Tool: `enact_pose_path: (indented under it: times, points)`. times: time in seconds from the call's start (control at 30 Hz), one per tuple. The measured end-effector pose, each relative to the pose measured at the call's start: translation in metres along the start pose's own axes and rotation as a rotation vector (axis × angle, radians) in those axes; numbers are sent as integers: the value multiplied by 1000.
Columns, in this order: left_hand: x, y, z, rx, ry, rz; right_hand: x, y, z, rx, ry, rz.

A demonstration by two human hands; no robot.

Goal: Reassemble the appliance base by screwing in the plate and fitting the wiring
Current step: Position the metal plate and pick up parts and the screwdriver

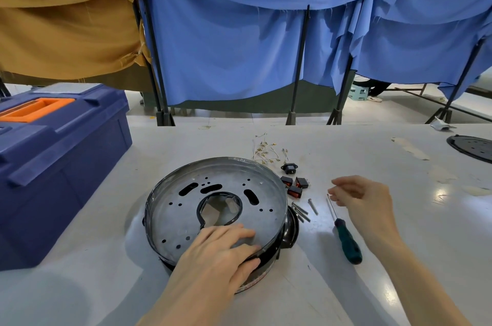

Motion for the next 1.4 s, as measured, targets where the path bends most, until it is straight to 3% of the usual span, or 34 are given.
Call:
enact_pose_path:
  times: [0.2, 0.67, 0.83, 1.07, 1.23, 1.4]
  points:
    - [-2, 12, -1, -32, -6, 89, 1, 26, -13, -435, -85, 134]
    - [2, 8, -2, -69, -19, 131, 26, 71, -19, -829, -43, 128]
    - [1, 12, 0, -81, -28, 149, 24, 68, -22, -728, -18, 145]
    - [0, 18, 0, -133, -46, 202, 13, 49, 18, -126, -21, 173]
    - [-3, 13, 2, -130, -83, 96, -16, 53, 61, 157, -115, 466]
    - [-2, 9, 2, -104, -80, -22, -47, 75, 72, -11, -167, 728]
Point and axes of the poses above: each hand's wrist, its own x-axis towards the middle knuckle, its own y-axis out of the palm, z = x × y, the point moved 7 cm from there along x, towards the middle knuckle, and after that the axes turned 9 degrees about y, right-handed, at the moved point
